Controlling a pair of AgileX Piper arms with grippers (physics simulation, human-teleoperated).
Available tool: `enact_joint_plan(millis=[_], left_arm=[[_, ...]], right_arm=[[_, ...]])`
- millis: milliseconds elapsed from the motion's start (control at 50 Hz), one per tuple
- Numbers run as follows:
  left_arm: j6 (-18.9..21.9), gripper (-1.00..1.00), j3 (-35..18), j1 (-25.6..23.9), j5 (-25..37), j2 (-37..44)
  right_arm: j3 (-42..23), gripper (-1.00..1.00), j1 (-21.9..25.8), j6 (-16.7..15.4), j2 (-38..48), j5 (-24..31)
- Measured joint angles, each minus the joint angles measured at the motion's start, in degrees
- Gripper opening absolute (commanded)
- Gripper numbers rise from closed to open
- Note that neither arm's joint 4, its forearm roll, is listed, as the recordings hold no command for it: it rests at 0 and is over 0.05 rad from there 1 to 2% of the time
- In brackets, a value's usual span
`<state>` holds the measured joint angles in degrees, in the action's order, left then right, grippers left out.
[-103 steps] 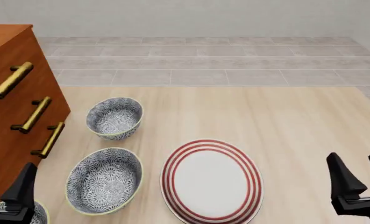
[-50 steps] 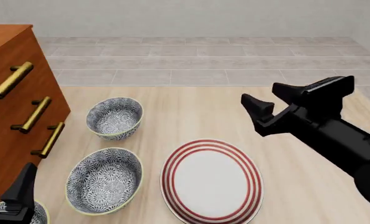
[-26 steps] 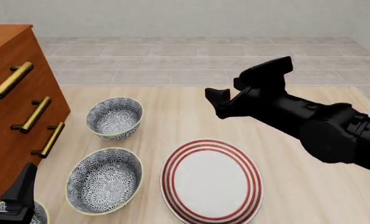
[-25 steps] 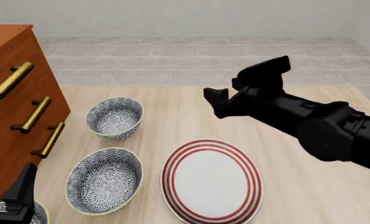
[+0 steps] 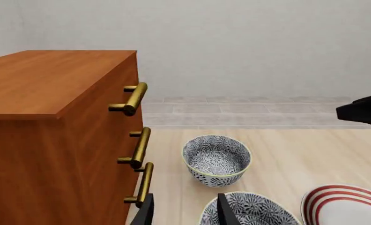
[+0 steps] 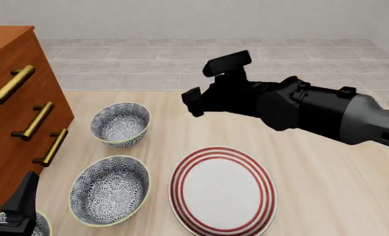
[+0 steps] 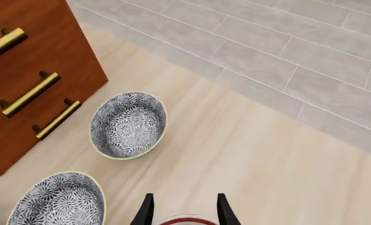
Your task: Pick up the bowl and put it in the front on the plate.
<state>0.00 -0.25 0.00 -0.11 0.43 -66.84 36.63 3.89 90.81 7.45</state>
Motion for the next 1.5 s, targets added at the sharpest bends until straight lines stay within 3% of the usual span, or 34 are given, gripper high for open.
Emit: enact_joint_plan(millis=[360, 740, 1500], left_arm=[[0.00, 1.00, 0.00, 0.00, 0.00, 0.00], [0.00, 1.00, 0.00, 0.00, 0.00, 0.00], [0.00, 1.00, 0.00, 0.00, 0.00, 0.00]], right_arm=[[-8.78, 1.00, 2.70, 3.21, 8.22, 4.19], [-14.30, 1.00, 4.77, 10.16, 13.86, 4.51], [-27.54, 1.00, 3.62, 18.98, 27.66, 4.02]])
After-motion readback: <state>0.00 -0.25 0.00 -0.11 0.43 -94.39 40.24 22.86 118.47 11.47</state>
